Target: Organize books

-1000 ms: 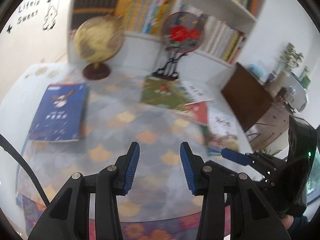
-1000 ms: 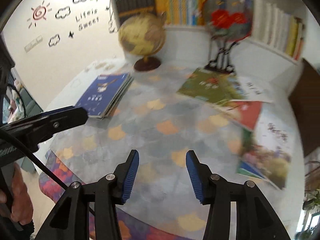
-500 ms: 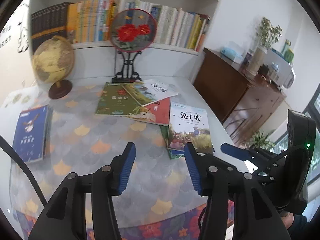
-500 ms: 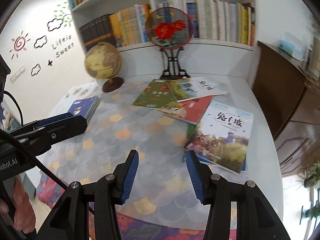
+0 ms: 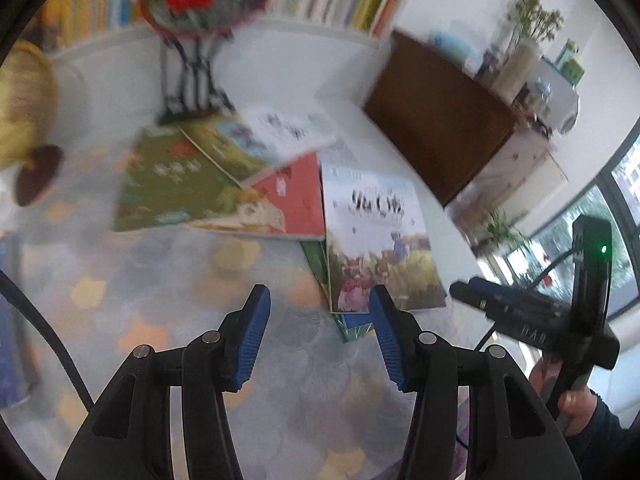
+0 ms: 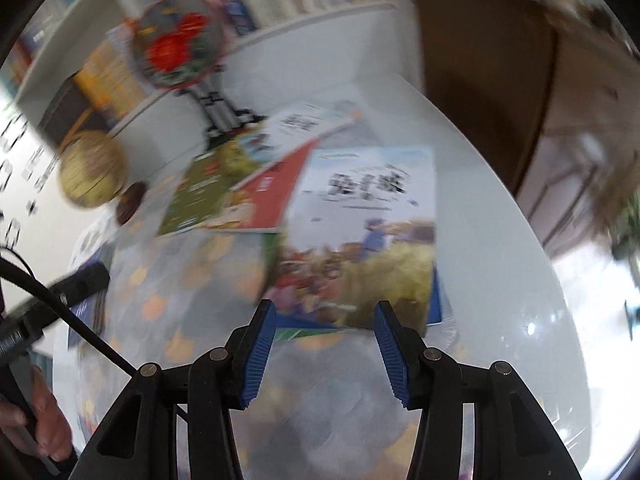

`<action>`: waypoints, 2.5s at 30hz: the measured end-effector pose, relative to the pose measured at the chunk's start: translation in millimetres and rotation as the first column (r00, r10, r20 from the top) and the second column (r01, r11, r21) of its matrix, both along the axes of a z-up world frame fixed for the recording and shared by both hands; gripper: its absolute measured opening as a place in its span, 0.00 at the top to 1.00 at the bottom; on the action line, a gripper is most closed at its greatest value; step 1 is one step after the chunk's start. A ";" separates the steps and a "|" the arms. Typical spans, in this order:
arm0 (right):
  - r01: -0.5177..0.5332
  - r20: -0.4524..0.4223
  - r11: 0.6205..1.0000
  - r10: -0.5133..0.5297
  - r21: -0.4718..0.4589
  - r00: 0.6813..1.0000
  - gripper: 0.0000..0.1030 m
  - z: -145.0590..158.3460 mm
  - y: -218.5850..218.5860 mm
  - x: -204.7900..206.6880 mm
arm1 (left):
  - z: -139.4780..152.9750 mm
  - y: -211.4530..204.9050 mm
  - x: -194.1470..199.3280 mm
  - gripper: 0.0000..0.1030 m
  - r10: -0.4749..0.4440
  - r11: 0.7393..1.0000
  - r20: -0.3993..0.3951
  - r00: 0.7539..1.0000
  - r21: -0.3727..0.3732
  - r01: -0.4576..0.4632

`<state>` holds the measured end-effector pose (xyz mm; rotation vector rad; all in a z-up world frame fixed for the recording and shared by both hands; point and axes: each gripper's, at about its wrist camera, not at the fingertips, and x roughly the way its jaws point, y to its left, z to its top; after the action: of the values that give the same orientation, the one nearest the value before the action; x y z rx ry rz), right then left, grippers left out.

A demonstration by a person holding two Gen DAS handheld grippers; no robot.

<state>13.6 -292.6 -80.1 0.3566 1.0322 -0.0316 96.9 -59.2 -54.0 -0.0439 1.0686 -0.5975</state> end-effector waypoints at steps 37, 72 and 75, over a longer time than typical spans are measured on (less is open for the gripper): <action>0.120 -0.153 0.983 -0.140 -0.136 0.978 0.53 -73.6 -46.3 45.7 | -103.1 -80.6 31.5 0.54 -0.266 0.964 -0.188 0.945 -0.070 0.257; -0.060 -0.209 0.995 0.044 -0.074 0.977 0.44 -92.7 11.6 -41.9 | -115.1 -17.2 -28.9 0.54 -0.100 0.995 -0.259 0.961 -0.047 0.091; -0.055 -0.179 0.997 0.045 -0.049 0.983 0.44 -94.2 13.0 -42.5 | -115.5 -22.6 -26.5 0.54 -0.103 0.994 -0.245 0.964 -0.054 0.092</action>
<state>-28.9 -279.6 -174.3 0.2822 1.2141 -0.0463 70.4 -81.8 -169.5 -0.1057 1.3059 -0.7170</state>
